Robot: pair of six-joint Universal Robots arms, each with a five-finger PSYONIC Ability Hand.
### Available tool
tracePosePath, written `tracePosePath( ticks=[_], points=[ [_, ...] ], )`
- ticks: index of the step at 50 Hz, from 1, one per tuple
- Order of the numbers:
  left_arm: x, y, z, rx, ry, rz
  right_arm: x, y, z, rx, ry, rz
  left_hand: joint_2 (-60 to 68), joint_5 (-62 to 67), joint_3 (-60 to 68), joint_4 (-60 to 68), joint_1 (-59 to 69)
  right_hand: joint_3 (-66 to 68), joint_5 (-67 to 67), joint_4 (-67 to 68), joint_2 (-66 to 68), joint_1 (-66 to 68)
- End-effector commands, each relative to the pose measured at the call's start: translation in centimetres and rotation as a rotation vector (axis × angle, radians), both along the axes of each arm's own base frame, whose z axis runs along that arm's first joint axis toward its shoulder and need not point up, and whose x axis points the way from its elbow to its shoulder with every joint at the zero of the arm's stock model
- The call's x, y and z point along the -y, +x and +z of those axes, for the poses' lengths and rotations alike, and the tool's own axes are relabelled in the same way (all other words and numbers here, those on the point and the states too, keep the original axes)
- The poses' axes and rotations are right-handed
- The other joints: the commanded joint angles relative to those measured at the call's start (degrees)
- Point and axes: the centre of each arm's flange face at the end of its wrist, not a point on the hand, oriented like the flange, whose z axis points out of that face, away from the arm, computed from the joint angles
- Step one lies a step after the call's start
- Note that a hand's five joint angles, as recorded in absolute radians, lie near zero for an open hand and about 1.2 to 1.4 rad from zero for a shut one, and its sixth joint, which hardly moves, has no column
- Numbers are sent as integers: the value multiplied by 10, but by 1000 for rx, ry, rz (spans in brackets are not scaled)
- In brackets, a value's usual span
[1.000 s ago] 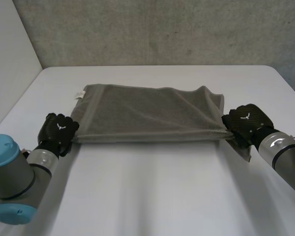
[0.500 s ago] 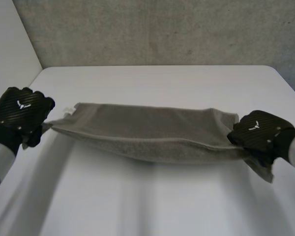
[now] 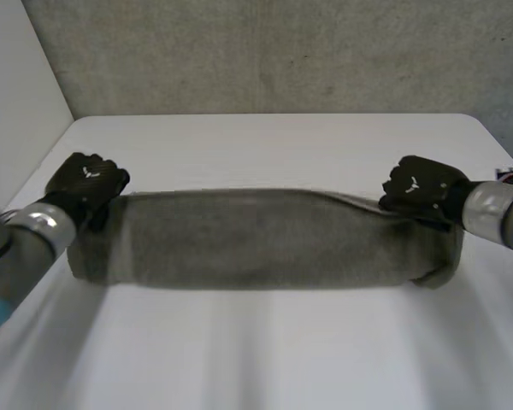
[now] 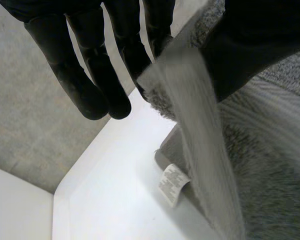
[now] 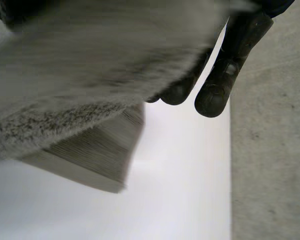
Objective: Fold the towel.
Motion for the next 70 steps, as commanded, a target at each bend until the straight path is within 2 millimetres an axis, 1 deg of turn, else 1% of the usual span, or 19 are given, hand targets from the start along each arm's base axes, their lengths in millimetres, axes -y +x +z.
tracePosePath(
  ticks=[1,6,12,14,15,16,17,18,19,28,30,35,41,48,55,60,61,65,70],
  points=[
    [49,-13,-26,9,0,49,37,15,-30,4,-84,16,-64,-136,-83,-66,-6,41,33,37,45,46],
    [75,-29,-51,6,-5,30,58,24,-63,10,-123,29,-64,-136,-83,-66,-6,41,33,37,45,46],
    [85,-36,-63,2,-8,18,74,29,-78,15,-172,23,-64,-136,-83,-66,-6,16,9,12,20,22],
    [86,-45,-67,-2,-15,0,81,32,-82,34,-204,20,-64,-136,-83,-66,-6,-266,-274,-270,-262,-261],
    [86,-45,-67,-2,-15,0,81,32,-82,34,-204,20,-64,-136,-83,-66,-6,-268,-276,-272,-264,-263],
    [87,-48,-68,-3,-25,-8,83,33,-83,55,-212,11,-215,-287,-235,-217,-157,-524,-532,-529,-521,-519],
    [87,-48,-68,-3,-25,-8,86,33,-82,81,-215,-1,-216,-288,-236,-219,-159,-659,-667,-663,-655,-654],
    [86,-50,-68,-1,-30,-10,86,33,-82,81,-215,-1,-610,-681,-629,-612,-552,-659,-667,-663,-655,-654],
    [86,-51,-67,1,-33,-9,89,33,-80,112,-215,-21,-760,-832,-780,-762,-702,-659,-667,-663,-655,-654],
    [75,-50,-55,12,-31,35,84,33,-53,261,-179,-182,-760,-832,-779,-762,-702,-659,-667,-663,-655,-654],
    [62,-45,-47,17,-17,52,67,27,-30,323,-154,-248,-760,-832,-779,-762,-702,-659,-667,-663,-655,-654],
    [32,-36,-29,17,-9,51,31,16,-14,411,-67,-316,-760,-832,-779,-762,-702,-659,-667,-663,-655,-654],
    [-4,-26,-19,-13,-19,54,-12,2,-22,502,99,-417,-760,-832,-779,-762,-702,-659,-667,-663,-655,-654],
    [-28,-21,-25,-108,-31,65,-32,-7,-48,535,227,-530,-760,-832,-779,-762,-702,-659,-667,-663,-655,-654],
    [-33,-20,-30,-198,-32,73,-25,-11,-79,503,299,-580,-760,-832,-779,-762,-702,-610,-617,-614,-606,-604],
    [-32,-19,-32,-198,-32,76,-9,-17,-105,474,338,-626,-760,-832,-779,-762,-702,-395,-402,-399,-391,-390],
    [-31,-19,-32,-197,-31,78,-9,-17,-105,474,338,-626,-760,-832,-779,-762,-702,-394,-402,-398,-390,-389],
    [-30,-17,-33,-198,-28,85,12,-41,-101,478,277,-724,-760,-832,-779,-762,-702,0,-8,-4,4,5],
    [-29,-16,-32,-200,-31,89,25,-59,-78,513,185,-758,-760,-832,-779,-762,-702,41,33,37,45,46]
  ],
)
